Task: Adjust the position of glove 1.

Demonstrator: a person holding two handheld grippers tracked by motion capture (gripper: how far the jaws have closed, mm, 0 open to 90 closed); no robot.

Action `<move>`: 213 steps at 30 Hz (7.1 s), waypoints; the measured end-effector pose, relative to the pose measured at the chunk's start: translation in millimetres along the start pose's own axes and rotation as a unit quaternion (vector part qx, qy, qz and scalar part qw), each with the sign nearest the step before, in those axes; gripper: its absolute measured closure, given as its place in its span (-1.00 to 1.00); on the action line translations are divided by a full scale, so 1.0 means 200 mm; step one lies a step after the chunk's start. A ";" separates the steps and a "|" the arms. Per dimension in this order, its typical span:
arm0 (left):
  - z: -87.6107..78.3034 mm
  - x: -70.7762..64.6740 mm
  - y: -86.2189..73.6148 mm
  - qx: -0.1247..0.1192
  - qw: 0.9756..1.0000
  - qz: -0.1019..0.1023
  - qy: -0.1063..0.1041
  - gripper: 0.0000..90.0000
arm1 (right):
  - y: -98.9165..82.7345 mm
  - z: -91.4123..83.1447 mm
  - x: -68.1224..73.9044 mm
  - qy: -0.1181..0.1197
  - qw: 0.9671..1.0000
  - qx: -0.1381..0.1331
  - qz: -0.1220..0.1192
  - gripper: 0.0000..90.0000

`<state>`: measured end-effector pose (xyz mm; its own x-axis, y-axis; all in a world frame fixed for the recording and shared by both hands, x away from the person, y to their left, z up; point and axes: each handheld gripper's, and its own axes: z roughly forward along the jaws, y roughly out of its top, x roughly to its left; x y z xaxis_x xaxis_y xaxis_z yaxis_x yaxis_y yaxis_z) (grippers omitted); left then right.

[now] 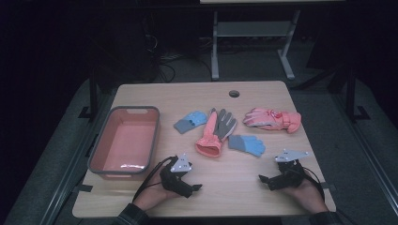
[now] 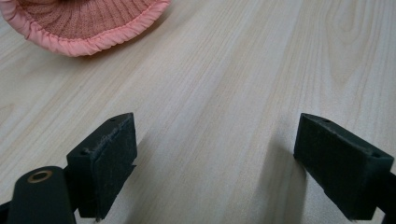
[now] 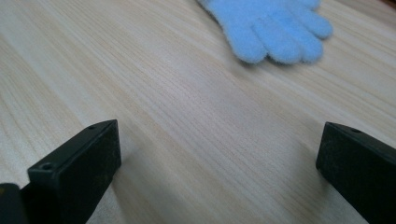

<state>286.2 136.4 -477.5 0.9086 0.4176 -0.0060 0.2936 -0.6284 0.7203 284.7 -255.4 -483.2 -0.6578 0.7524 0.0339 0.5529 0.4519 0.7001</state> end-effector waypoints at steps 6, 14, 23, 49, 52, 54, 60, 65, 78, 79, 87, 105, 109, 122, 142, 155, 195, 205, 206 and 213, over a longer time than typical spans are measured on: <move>0.00 0.00 0.00 -0.001 1.000 -0.001 0.001 -0.72 | 0.00 -0.01 0.01 -0.003 1.000 -0.005 0.003 -0.83; 0.00 0.00 0.00 -0.001 1.000 -0.001 0.001 -0.72 | 0.05 -0.07 0.03 -0.017 0.999 -0.026 0.009 0.04; -0.01 -0.01 -0.01 -0.003 1.000 -0.005 0.001 -0.72 | 0.14 -0.06 0.00 0.015 0.999 -0.029 0.018 0.92; -0.01 -0.01 0.00 0.000 1.000 -0.002 0.000 -0.73 | 0.33 0.09 -0.04 0.031 0.999 -0.030 0.002 1.00; -0.01 -0.01 0.00 0.001 1.000 -0.002 -0.001 -0.73 | 0.35 0.11 -0.05 0.030 0.999 -0.031 0.009 1.00; -0.01 -0.01 0.00 0.001 1.000 -0.002 -0.001 -0.73 | 0.37 0.13 -0.06 0.029 0.999 -0.031 0.011 1.00; -0.01 0.00 0.00 0.004 1.000 0.002 -0.001 -0.73 | 0.38 0.20 -0.09 0.029 0.999 -0.022 0.019 1.00; -0.01 0.00 0.00 0.005 1.000 0.003 0.000 -0.73 | 0.38 0.21 -0.10 0.032 0.999 -0.019 0.024 1.00; -0.01 0.00 0.00 0.003 1.000 0.000 0.000 -0.73 | 0.43 0.27 -0.08 0.041 0.999 -0.016 0.019 1.00; 0.00 0.00 0.00 0.003 1.000 0.000 0.000 -0.73 | 0.43 0.28 -0.08 0.041 0.999 -0.016 0.017 1.00; 0.00 0.00 0.00 0.003 1.000 0.000 0.000 -0.73 | 0.42 0.31 -0.08 0.054 0.998 0.002 0.021 1.00; 0.00 0.00 0.00 0.002 1.000 0.000 0.001 -0.73 | 0.35 0.23 0.00 0.090 0.996 0.026 -0.015 1.00; -0.01 -0.01 0.00 0.002 1.000 -0.001 0.002 -0.73 | 0.34 0.21 0.03 0.098 0.995 0.028 -0.024 1.00; 0.00 -0.01 0.00 0.001 1.000 -0.001 0.002 -0.73 | 0.30 0.17 0.22 0.146 0.986 0.045 -0.063 1.00; -0.01 -0.01 -0.01 0.000 1.000 -0.002 0.002 -0.73 | 0.23 -0.03 0.35 0.158 0.983 0.019 -0.087 1.00; 0.00 -0.01 -0.01 -0.002 1.000 -0.004 0.002 -0.73 | 0.06 -0.14 0.27 0.124 0.991 0.033 -0.046 1.00; 0.00 -0.01 0.00 0.001 1.000 -0.007 0.007 -0.73 | 0.28 0.14 0.05 0.081 0.996 0.034 -0.034 1.00; 0.00 -0.01 0.00 0.000 1.000 -0.006 0.007 -0.73 | 0.22 0.05 -0.05 0.054 0.999 -0.005 0.006 0.36; 0.00 -0.01 0.00 0.000 1.000 -0.006 0.007 -0.73 | 0.21 0.04 -0.07 0.047 0.999 -0.009 0.007 0.26; 0.00 0.00 0.00 -0.001 1.000 -0.008 0.009 -0.73 | 0.13 0.05 -0.16 0.005 0.999 -0.001 0.043 -0.31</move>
<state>285.2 136.4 -477.6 0.8984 0.4391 -0.0054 0.3077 -0.6206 0.7212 325.8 -263.4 -472.6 -0.6136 0.7831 0.1015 0.6068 0.3853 0.6952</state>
